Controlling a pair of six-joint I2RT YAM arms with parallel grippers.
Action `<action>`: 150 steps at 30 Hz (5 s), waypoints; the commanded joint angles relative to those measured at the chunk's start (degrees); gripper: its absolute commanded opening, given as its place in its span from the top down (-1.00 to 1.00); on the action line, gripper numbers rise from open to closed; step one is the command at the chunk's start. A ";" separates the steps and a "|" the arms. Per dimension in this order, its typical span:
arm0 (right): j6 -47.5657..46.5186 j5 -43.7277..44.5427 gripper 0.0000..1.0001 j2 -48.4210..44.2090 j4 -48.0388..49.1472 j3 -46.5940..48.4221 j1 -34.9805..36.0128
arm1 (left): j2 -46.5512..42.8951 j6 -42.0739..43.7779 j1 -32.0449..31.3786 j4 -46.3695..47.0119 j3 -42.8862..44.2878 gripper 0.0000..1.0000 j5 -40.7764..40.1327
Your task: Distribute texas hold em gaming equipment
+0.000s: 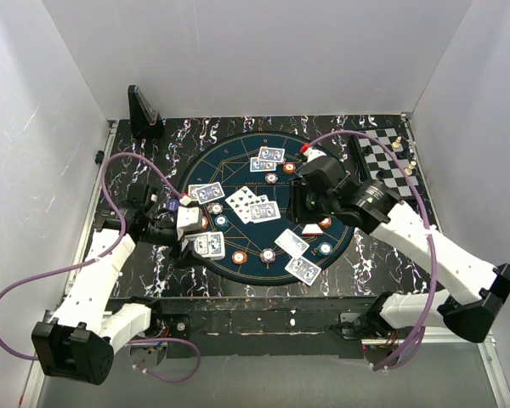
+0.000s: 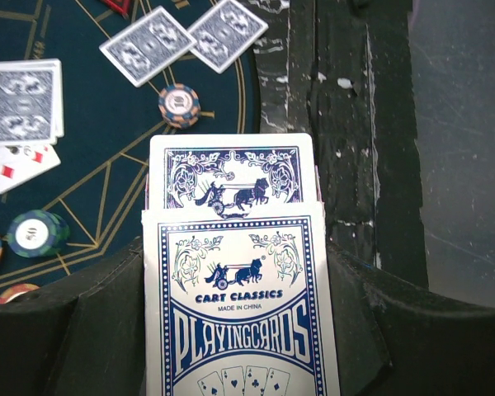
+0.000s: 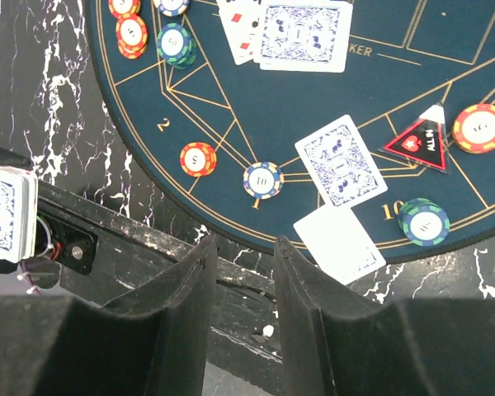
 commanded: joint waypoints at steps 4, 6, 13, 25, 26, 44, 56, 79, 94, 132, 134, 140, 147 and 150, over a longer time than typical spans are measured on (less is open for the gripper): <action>1.14 -0.03 0.17 -4.28 1.53 -4.51 -2.72 | -1.90 17.61 0.90 -6.39 -6.13 0.23 -0.93; 1.23 -0.02 0.17 -5.07 1.27 -4.69 -3.16 | -1.37 19.12 0.99 -5.69 -7.63 0.23 -2.07; 1.58 -0.46 0.17 -7.01 0.47 -5.22 -5.36 | 4.60 22.90 1.26 -2.97 -9.65 0.23 -3.57; -21.07 -20.24 -0.64 -3.76 25.31 -6.00 4.82 | 6.19 28.78 1.26 -17.09 0.88 0.19 1.70; -24.23 -21.28 -0.67 -3.50 27.43 -6.27 5.79 | 6.27 29.40 1.26 -18.33 1.67 0.18 2.22; -38.84 -24.81 -0.78 9.42 30.18 0.50 14.23 | 6.63 30.11 1.26 -21.85 0.10 0.17 4.95; -39.39 -13.48 -0.80 6.28 36.06 -3.98 17.31 | 4.78 22.03 1.34 -10.98 -6.04 0.12 0.66; -25.05 2.08 -0.82 -16.67 35.98 -22.09 15.20 | 15.15 19.65 2.13 5.12 -10.45 -0.20 -9.81; -22.68 3.84 -0.83 -18.08 33.08 -21.57 13.98 | 14.98 17.72 2.13 7.94 -8.87 -0.96 -10.78; -4.67 23.07 -0.93 -22.58 27.46 -40.81 -39.73 | 23.05 -39.77 23.13 18.84 8.98 -0.96 -19.05; -3.43 26.86 -0.97 -20.29 25.01 -39.68 -40.16 | 23.06 -41.16 24.37 20.58 8.45 -0.96 -19.21; -6.84 26.70 -0.93 -21.51 32.70 -44.40 -44.90 | 15.78 -49.15 24.81 33.75 2.83 -0.96 -30.26; -14.93 26.71 -0.93 -17.48 51.41 -50.92 -46.50 | 12.25 -57.07 24.72 50.45 -6.39 -0.96 -41.63; -17.49 27.57 -0.93 -12.65 60.56 -51.97 -46.50 | 13.92 -55.77 24.72 56.52 -10.08 -0.96 -41.28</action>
